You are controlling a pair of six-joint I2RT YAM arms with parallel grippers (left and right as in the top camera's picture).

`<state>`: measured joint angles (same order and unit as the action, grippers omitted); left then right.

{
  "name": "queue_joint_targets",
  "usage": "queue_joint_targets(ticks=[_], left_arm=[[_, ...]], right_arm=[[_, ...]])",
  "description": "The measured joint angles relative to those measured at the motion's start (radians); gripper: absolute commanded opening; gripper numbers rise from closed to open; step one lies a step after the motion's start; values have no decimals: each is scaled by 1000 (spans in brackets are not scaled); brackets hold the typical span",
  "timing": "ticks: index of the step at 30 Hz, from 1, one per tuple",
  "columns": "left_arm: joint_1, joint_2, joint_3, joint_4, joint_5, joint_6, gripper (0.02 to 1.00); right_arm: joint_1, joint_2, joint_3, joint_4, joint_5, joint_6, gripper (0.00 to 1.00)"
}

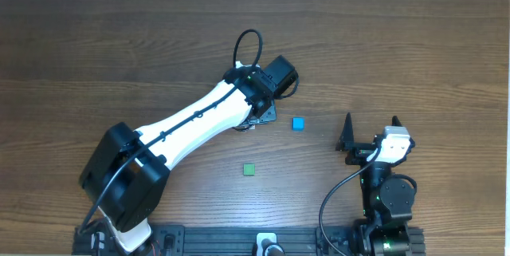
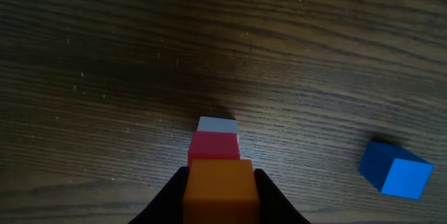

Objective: Stack Cubes

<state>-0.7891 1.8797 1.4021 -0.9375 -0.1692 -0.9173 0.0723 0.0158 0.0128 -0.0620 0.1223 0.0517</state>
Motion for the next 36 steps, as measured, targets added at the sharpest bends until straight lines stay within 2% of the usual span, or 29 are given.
queue_joint_targets(ticks=[36], left_arm=[[11,19,-18,1,0,0,130]], right_arm=[[0,0,0,0,0,1,993]])
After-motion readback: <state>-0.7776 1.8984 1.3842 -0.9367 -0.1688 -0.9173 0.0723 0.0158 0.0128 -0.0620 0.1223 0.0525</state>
